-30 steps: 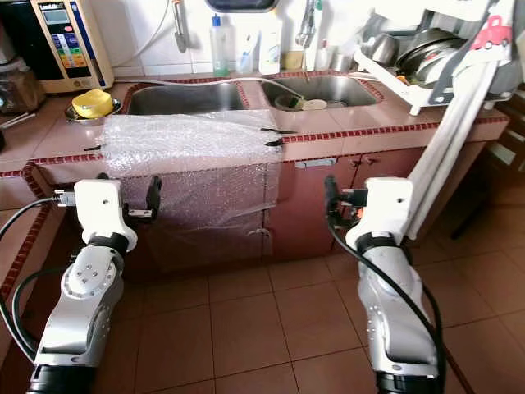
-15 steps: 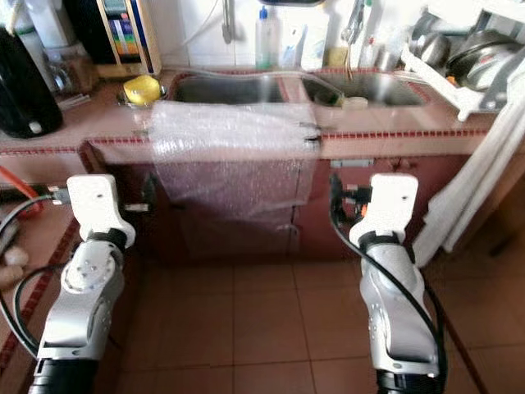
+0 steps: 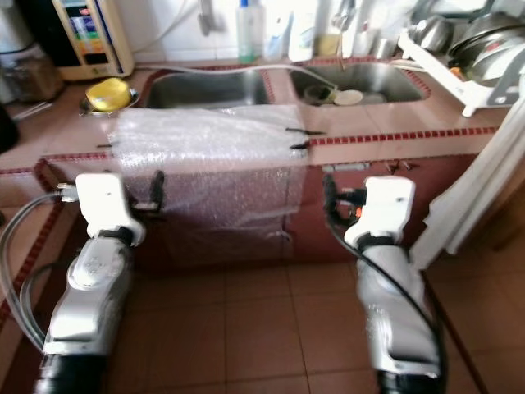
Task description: Kitchen organization
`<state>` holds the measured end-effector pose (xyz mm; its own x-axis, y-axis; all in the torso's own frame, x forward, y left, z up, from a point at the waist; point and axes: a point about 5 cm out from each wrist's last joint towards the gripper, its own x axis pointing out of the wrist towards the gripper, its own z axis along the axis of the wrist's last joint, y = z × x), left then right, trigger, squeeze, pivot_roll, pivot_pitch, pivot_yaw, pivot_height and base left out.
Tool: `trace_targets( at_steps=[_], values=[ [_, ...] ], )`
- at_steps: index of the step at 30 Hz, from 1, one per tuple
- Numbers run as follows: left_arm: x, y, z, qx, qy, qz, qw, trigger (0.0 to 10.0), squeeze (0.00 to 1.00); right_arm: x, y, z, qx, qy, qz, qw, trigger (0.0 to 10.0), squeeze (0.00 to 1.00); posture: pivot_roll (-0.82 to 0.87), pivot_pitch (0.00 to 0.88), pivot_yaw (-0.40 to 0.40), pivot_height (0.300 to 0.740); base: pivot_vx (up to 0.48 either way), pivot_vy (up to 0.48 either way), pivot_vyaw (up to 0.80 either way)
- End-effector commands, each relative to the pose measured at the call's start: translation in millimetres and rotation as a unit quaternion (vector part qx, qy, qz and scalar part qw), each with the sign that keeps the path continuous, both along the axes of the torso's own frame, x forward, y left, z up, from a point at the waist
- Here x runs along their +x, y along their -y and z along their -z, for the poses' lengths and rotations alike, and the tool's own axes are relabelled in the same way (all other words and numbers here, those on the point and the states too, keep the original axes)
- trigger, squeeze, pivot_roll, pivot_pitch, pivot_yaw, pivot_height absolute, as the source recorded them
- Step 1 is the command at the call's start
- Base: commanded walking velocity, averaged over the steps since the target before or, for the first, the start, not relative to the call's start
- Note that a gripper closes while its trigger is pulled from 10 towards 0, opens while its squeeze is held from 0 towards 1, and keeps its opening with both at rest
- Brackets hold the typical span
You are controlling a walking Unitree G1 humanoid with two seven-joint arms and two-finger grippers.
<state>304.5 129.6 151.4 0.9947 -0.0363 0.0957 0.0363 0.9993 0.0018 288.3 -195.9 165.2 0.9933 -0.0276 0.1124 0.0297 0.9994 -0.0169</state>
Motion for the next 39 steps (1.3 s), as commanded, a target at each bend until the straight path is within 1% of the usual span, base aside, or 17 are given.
trace_targets(
  at_steps=[1,7,9,12,16,19,20,24,25,27,28,29,30,33,35,37,39],
  values=[
    [-0.1,-15.4,1.5,0.006,-0.003,-0.023,1.0,10.0,0.0,1.8,-13.7,-6.1,0.007,0.014,-0.026,1.0,10.0,0.0,0.02,0.0,0.038,0.74,0.454,0.0,0.0],
    [-1.2,-12.1,1.3,0.005,-0.001,-0.019,1.0,10.0,0.0,0.3,-16.2,-6.7,0.005,0.017,-0.04,0.999,10.0,0.0,0.02,0.0,0.033,0.74,0.442,0.0,0.0],
    [-1.4,-14.0,2.6,0.01,-0.004,-0.032,0.999,10.0,0.0,-0.1,-16.7,-7.0,0.004,0.018,-0.042,0.999,10.0,0.0,0.02,0.0,0.031,0.74,0.351,0.0,0.0],
    [-1.2,-14.8,1.7,0.016,0.0,-0.039,0.999,10.0,0.0,-0.1,-16.9,-7.2,0.004,0.018,-0.043,0.999,10.0,0.0,0.02,0.0,0.031,0.74,0.0,0.0,0.0],
    [-0.5,-14.4,-4.2,0.042,0.017,-0.051,0.998,10.0,0.0,0.4,-19.4,-8.9,0.002,0.023,-0.048,0.999,10.0,0.0,0.02,0.0,0.03,0.74,0.0,0.0,0.0],
    [-2.9,-14.7,-7.5,0.047,0.026,-0.038,0.998,10.0,0.0,-0.7,-17.8,-10.5,0.003,0.024,-0.052,0.998,10.0,0.0,0.02,0.0,0.029,0.74,0.0,0.0,0.0],
    [-4.8,-17.2,-7.4,0.042,0.025,-0.035,0.998,10.0,0.0,-1.2,-14.7,-9.1,0.002,0.02,-0.044,0.999,10.0,0.0,0.02,0.0,0.031,0.74,0.0,0.0,0.0],
    [-9.5,-23.9,-7.2,0.05,0.027,-0.033,0.998,10.0,0.0,-4.1,-6.1,-3.6,-0.03,0.008,-0.036,0.999,10.0,0.0,0.02,0.0,0.03,0.74,0.0,0.0,0.0],
    [-11.8,-29.1,-5.0,0.055,0.022,-0.033,0.998,10.0,0.0,-6.5,1.4,0.6,-0.051,-0.002,-0.025,0.998,10.0,0.0,0.02,0.0,0.03,0.74,0.0,0.0,0.0],
    [-13.6,-34.7,-2.3,0.062,0.016,-0.034,0.997,10.0,0.0,-8.6,10.0,3.7,-0.089,-0.01,-0.007,0.996,10.0,0.0,0.02,0.0,0.031,0.74,0.0,0.0,0.0],
    [-13.6,-34.7,-2.3,0.062,0.016,-0.034,0.997,10.0,0.0,-8.6,10.0,3.7,-0.089,-0.01,-0.007,0.996,10.0,0.0,0.02,0.0,0.031,0.74,0.0,0.0,0.0],
    [-14.4,-38.0,-0.9,0.062,0.012,-0.037,0.997,10.0,0.0,-8.8,16.6,4.9,-0.105,-0.009,0.007,0.994,10.0,0.0,0.02,0.0,0.032,0.74,0.0,0.0,0.0],
    [-15.1,-39.2,-0.2,0.062,0.009,-0.035,0.997,10.0,0.0,-9.0,20.9,5.3,-0.1,-0.01,0.011,0.995,10.0,0.0,0.02,0.0,0.034,0.74,0.0,0.0,0.0],
    [-16.5,-38.9,0.8,0.063,0.007,-0.029,0.998,10.0,0.0,-9.4,26.1,5.6,-0.095,-0.012,0.017,0.995,10.0,0.0,0.02,0.0,0.036,0.74,0.0,0.0,0.0],
    [-17.4,-37.9,2.4,0.064,0.004,-0.024,0.998,10.0,0.0,-9.3,28.6,3.6,-0.111,0.004,0.023,0.994,10.0,0.0,0.02,0.0,0.038,0.74,0.0,0.0,0.0],
    [-17.3,-34.8,3.2,0.064,0.002,-0.017,0.998,10.0,0.0,-9.1,30.9,6.8,-0.114,-0.011,0.03,0.993,10.0,0.0,0.02,0.0,0.038,0.74,0.0,0.0,0.0],
    [-16.6,-32.6,2.8,0.063,0.003,-0.012,0.998,10.0,0.0,-8.6,31.1,9.3,-0.093,-0.028,0.038,0.995,10.0,0.0,0.02,0.0,0.039,0.74,0.0,0.0,0.0]
  ],
)
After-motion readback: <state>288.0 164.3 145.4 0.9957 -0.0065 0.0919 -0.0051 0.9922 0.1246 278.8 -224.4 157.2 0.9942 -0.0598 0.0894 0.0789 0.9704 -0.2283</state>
